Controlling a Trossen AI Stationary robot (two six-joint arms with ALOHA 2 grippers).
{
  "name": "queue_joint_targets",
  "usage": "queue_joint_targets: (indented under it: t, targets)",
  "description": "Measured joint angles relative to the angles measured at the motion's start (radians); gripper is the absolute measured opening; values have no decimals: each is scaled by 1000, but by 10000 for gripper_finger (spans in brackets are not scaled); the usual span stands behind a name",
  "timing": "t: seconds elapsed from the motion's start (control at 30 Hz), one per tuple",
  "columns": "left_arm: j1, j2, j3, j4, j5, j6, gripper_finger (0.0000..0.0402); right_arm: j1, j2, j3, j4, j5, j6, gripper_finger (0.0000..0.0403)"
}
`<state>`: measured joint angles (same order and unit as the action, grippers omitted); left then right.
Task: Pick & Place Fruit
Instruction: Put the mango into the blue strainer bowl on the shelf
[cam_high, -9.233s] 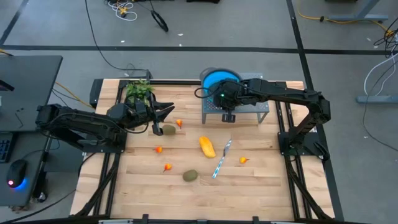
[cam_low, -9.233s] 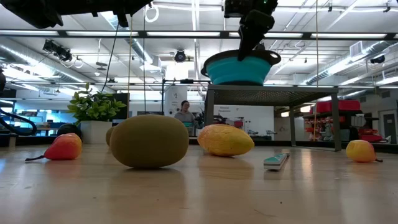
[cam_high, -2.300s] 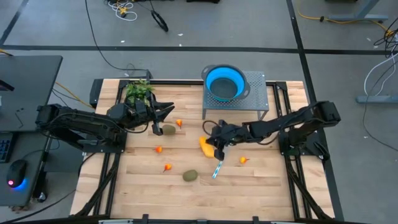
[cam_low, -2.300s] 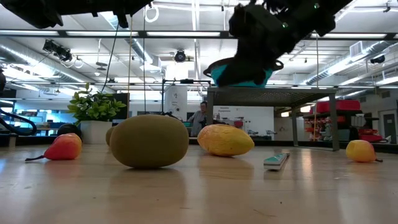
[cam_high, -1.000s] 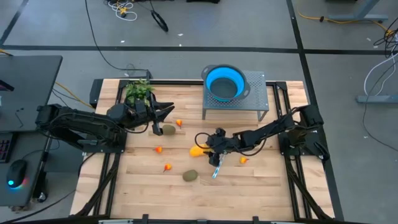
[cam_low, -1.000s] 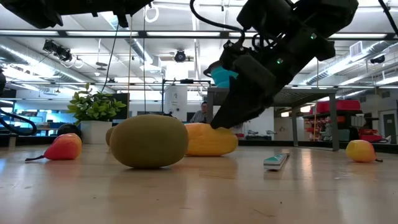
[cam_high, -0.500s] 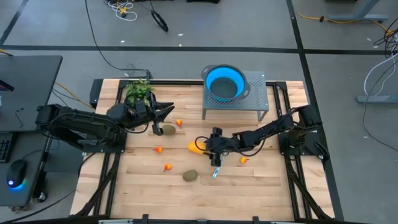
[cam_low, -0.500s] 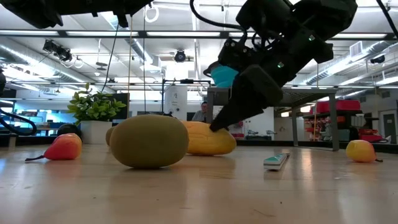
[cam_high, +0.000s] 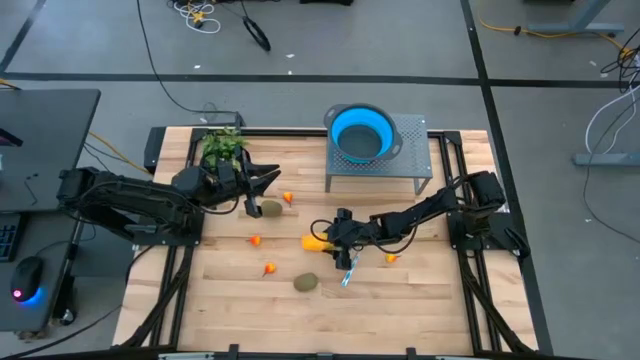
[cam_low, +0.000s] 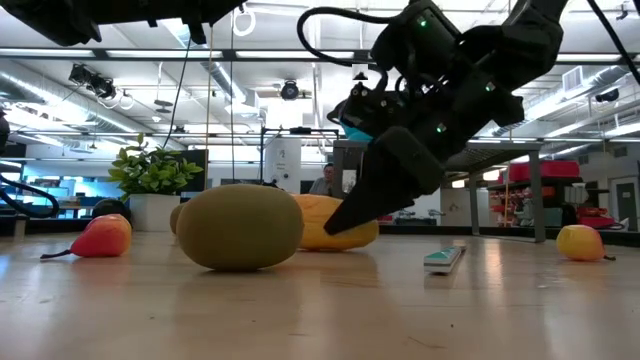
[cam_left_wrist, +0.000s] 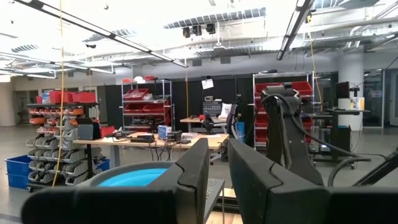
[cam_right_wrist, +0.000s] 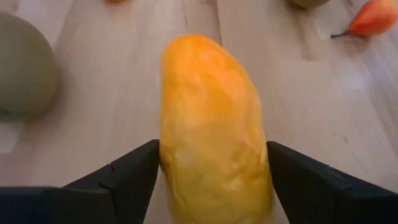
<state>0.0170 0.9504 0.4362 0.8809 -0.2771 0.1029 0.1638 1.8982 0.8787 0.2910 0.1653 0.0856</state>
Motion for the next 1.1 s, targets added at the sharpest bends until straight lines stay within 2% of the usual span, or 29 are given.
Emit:
queue_joint_targets:
  t: [0.17,0.47,0.67,0.77,0.93,1.1]
  targets:
    - [0,0,0,0,0,1,71,0,1,0,6,25,0,292]
    - [0,0,0,0,0,1,71,0,1,0,6,25,-23,236]
    - [0,0,0,0,0,1,71,0,-12,0,-2,25,-27,233]
    - [0,0,0,0,0,1,71,1,-74,0,-8,38,-27,232]
    - [0,0,0,0,0,1,71,3,-263,0,-61,168,-70,231]
    - [0,0,0,0,0,2,71,8,-490,0,-84,403,-165,230]
